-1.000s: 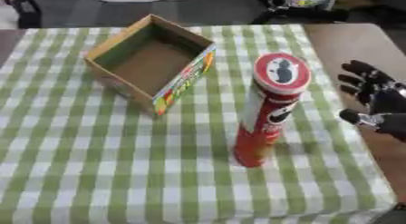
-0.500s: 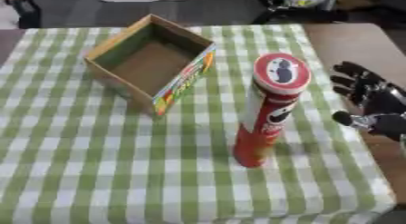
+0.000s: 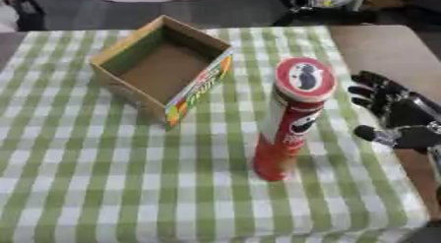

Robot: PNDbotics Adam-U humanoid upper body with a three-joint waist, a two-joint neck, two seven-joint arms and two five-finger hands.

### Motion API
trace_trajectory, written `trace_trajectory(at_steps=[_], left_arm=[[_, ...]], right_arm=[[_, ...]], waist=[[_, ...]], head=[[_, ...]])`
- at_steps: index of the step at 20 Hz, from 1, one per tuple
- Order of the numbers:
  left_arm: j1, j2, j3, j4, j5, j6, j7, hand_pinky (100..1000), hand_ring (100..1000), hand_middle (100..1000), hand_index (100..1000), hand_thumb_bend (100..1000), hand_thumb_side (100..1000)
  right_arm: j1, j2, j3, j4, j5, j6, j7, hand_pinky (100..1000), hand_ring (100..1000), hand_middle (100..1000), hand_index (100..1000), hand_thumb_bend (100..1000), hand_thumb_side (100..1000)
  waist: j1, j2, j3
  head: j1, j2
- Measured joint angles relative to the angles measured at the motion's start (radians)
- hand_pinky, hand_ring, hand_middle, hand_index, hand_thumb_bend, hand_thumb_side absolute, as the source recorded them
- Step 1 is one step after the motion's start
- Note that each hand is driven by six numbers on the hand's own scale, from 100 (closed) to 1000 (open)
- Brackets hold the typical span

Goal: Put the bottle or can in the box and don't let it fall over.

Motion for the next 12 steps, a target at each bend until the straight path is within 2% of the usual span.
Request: trace_trajectory(at_steps=[12], left_arm=[[-0.001,0.0,-0.002,0.0,0.0,0.002,-0.002,1000,1000,1000,795,198,762]], right_arm=[[-0.007,0.009,0.04,-0.026,-0.006,0.021,0.04,1000,1000,1000,1000,591,100]], waist=[[0.0,0.0,0.003]], head=[[-0.006,0.0]])
